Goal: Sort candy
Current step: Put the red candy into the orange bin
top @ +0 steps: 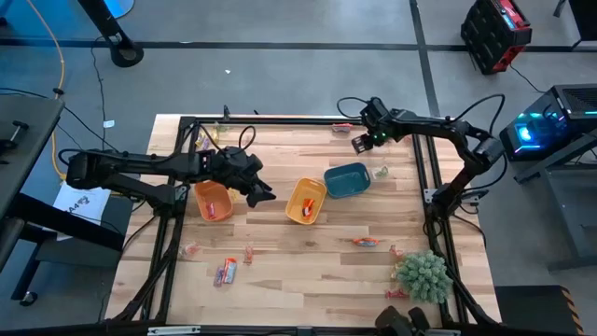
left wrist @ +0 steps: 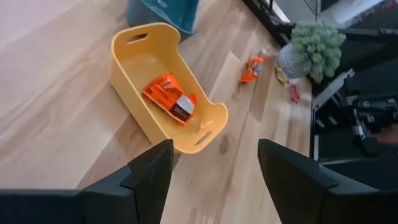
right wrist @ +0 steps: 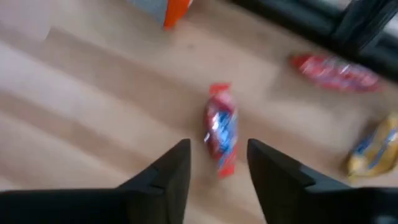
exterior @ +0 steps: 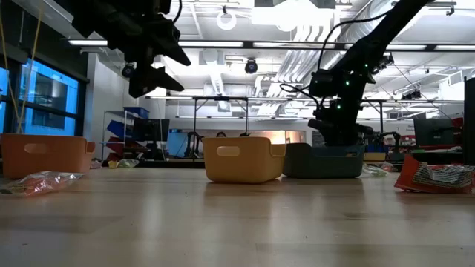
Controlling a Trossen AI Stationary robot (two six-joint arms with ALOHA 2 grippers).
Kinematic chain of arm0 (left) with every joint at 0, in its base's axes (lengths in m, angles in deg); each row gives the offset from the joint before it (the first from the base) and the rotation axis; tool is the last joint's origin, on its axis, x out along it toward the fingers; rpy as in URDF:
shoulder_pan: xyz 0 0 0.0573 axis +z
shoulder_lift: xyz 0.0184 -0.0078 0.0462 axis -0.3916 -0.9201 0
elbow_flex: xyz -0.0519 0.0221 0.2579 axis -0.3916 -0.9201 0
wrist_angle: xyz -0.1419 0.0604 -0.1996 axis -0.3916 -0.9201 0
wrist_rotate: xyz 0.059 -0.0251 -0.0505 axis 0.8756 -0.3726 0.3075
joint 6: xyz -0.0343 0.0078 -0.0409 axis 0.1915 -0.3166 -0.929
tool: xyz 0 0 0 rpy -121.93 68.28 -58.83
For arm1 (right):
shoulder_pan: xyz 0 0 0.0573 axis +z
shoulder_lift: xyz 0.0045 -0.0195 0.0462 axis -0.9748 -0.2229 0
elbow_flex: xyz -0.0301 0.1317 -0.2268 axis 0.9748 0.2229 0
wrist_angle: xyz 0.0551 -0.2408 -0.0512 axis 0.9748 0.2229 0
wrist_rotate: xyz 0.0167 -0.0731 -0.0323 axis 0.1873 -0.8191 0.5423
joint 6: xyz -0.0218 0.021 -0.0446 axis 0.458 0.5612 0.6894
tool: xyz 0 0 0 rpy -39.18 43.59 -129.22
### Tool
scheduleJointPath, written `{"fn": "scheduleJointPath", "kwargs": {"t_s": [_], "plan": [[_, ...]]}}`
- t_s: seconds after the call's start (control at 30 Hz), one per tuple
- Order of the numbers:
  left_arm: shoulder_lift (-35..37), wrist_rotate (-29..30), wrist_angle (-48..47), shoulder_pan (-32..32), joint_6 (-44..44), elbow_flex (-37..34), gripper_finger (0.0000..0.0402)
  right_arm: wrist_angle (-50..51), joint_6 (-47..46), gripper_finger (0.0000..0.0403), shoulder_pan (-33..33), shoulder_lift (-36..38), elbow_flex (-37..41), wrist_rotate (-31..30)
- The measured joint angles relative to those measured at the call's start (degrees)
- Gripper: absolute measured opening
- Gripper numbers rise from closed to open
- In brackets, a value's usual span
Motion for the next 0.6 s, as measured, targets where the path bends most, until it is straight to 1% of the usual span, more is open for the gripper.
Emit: {"fn": "scheduleJointPath", "kwargs": {"t_s": [0.1, 0.27, 0.4, 0.47, 0.53, 0.6], "plan": [[0.0, 1.3, 0.6, -0.4, -1.4, 0.0, 0.0226, -3.0, 0.5, 0.0172, -0.8, -0.4, 0.6, -0.9], [0.0, 1.5, 3.7, -1.1, -4.6, 0.0, 0.0226, -5.0, -0.3, 0.0172, -2.4, -4.7, 0.8, 0.2], [0.0, 1.5, 7.8, -2.6, -5.9, 0.0, 0.0226, -6.7, -0.4, 0.0172, -2.4, -7.9, 0.6, 1.2], [0.0, 2.7, 8.9, -3.4, -6.6, 0.0, 0.0226, -6.5, -0.9, 0.0171, -2.3, -8.7, 0.5, 1.1], [0.0, 4.2, 9.8, -4.3, -7.3, 0.0, 0.0226, -5.7, -0.3, 0.0162, -2.3, -8.9, 0.4, 1.1], [0.0, 4.8, 10.6, -5.0, -7.3, 0.0, 0.0226, -4.4, 0.8, 0.0136, -2.3, -8.5, 0.4, 1.7]]}}
